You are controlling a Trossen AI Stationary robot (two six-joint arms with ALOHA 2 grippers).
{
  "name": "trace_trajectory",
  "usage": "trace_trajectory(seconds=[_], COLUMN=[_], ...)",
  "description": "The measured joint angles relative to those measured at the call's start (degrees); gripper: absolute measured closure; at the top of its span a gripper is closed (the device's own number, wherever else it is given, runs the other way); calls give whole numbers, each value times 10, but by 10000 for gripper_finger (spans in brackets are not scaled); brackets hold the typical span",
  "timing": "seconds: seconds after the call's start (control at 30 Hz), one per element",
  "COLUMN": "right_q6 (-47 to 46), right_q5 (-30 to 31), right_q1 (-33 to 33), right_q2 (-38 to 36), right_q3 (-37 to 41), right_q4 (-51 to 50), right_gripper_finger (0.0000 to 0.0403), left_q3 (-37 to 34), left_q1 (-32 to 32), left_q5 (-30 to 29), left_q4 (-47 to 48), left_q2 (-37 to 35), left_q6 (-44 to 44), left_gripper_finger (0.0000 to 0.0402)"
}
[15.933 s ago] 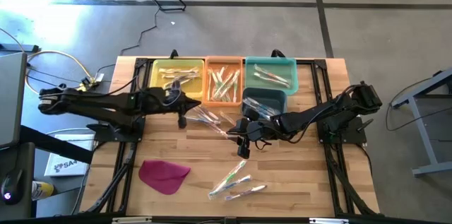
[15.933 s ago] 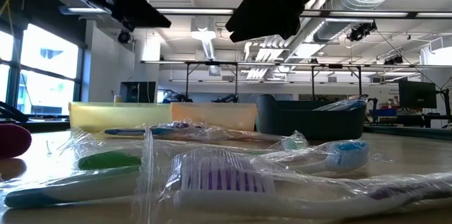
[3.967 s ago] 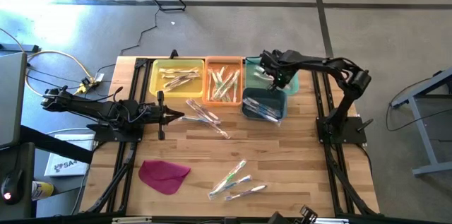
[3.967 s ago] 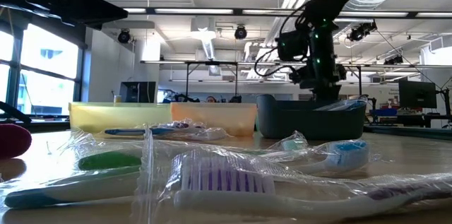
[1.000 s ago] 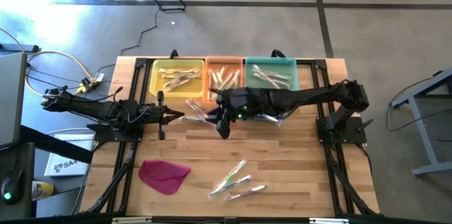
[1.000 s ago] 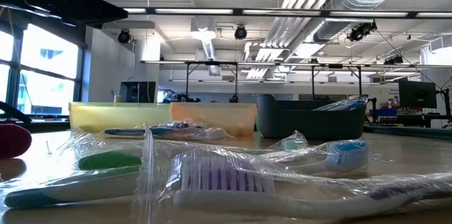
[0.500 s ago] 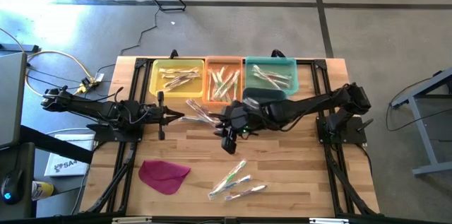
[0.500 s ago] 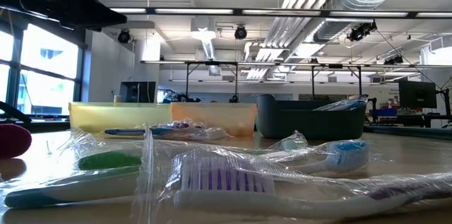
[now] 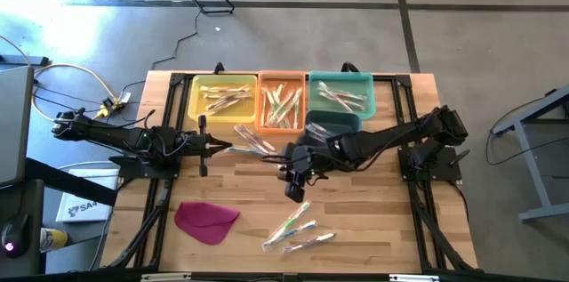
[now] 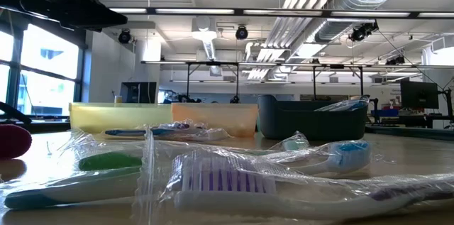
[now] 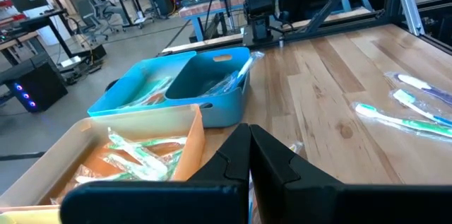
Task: Pick & Place Toothbrushes
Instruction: Put the violet toothbrush into the yellow bin
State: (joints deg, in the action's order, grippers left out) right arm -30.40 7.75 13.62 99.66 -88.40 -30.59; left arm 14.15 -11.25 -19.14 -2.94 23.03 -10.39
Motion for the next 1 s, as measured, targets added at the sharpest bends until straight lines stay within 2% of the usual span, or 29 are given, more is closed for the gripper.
trace_trajectory(seconds=[0.2,0.43,0.73,1.0], right_q6=[-47,-112,-262,-340], right_q5=[-33,-34,-17,6], right_q1=[17,47,105,157], right_q2=[0,0,0,8], right_q3=[0,0,0,0], right_q4=[-1,-16,-130,-150], right_gripper_finger=[286,286,286,286], left_q3=[0,0,0,0], left_q1=[0,0,0,0], left_q5=[0,0,0,0], left_q4=[0,-1,-4,-12], left_q2=[0,0,0,0], left_q6=[0,0,1,1], left_gripper_finger=[401,401,401,401])
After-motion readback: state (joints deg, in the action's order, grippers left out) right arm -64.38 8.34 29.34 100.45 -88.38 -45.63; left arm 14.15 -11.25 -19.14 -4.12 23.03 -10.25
